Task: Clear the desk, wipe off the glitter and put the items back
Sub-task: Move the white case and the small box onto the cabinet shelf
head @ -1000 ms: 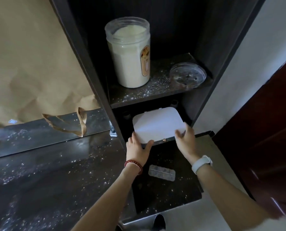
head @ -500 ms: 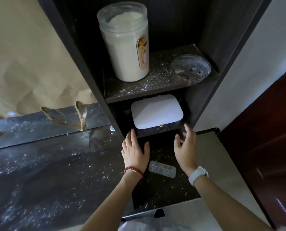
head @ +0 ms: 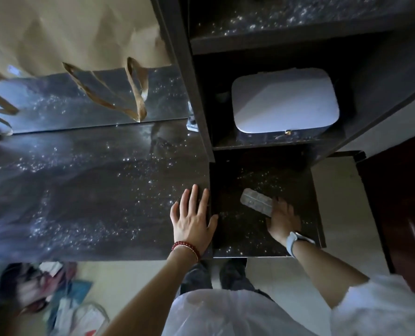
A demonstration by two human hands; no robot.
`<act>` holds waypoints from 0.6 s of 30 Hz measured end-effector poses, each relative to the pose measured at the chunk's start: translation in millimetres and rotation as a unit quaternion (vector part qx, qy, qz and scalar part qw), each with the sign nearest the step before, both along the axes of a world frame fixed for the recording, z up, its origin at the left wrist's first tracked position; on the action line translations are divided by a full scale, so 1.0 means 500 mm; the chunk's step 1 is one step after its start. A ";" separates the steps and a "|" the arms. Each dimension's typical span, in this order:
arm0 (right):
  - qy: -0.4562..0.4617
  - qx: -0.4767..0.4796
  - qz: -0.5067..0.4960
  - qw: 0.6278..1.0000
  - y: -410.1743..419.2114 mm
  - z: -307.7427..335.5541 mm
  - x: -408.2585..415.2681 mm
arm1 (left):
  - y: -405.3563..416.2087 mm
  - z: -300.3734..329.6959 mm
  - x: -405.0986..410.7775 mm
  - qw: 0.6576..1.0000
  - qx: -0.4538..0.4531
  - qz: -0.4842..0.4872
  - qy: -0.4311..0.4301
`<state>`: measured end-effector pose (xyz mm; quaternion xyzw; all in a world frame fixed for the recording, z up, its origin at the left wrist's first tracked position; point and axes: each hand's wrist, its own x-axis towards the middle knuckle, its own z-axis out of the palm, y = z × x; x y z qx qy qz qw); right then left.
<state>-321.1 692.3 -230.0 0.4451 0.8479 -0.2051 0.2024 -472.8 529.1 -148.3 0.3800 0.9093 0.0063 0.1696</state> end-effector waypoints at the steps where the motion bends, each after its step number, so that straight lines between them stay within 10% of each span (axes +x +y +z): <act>1: -0.016 0.005 0.015 1.000 0.004 -0.005 -0.007 | 0.001 0.002 0.000 1.000 0.001 0.004 0.001; 11: -0.051 0.022 0.055 0.997 0.018 0.010 -0.016 | 0.005 -0.004 -0.001 1.000 0.009 0.000 0.002; 18: 0.245 0.040 0.019 0.969 -0.012 0.117 0.021 | 0.006 -0.002 -0.002 1.000 0.026 -0.001 0.006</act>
